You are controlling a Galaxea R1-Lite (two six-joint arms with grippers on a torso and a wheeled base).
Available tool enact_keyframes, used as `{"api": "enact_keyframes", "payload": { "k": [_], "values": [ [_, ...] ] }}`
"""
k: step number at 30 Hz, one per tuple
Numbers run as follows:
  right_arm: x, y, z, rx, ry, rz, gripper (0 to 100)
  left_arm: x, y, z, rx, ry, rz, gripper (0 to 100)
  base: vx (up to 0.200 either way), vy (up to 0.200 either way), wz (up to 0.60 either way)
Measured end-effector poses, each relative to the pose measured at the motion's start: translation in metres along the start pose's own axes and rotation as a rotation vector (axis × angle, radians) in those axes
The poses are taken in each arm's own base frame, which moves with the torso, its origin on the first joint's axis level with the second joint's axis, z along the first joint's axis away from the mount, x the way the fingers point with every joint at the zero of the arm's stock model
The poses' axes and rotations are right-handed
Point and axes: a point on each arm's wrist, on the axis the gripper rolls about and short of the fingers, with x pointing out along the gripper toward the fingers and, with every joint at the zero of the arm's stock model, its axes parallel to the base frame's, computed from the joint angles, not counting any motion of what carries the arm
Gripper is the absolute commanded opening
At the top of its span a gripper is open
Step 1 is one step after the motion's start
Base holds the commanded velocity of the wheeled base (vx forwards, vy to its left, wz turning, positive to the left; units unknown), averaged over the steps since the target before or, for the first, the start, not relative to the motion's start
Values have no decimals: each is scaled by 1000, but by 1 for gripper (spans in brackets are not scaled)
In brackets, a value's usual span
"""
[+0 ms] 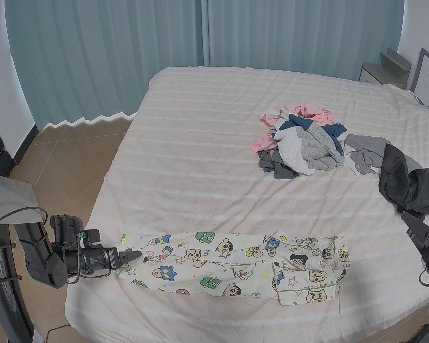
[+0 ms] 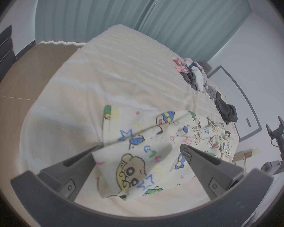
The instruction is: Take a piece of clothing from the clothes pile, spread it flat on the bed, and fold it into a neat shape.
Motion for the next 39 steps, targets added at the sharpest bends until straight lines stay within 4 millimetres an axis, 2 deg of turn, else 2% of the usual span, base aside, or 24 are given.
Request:
{"api": "enact_keyframes", "payload": {
  "k": [6, 18, 24, 25, 39],
  "values": [
    [-2, 1, 1, -1, -8, 7, 100, 4, 4, 10, 5, -28, 12, 100, 0, 0, 0],
    [-11, -1, -1, -2, -9, 7, 100, 22, 13, 0, -1, 110, 46, 100, 0, 0, 0],
    [-19, -3, -4, -3, 3, 3, 100, 31, 10, 5, 16, 128, 40, 100, 0, 0, 0],
    [-20, -2, -4, -3, 3, 8, 100, 32, 8, 5, 17, 136, 37, 0, 0, 0, 0],
    [-26, -1, -4, -3, -2, 52, 100, 35, 2, 2, 15, 176, 26, 0, 0, 0, 0]
  ]
}}
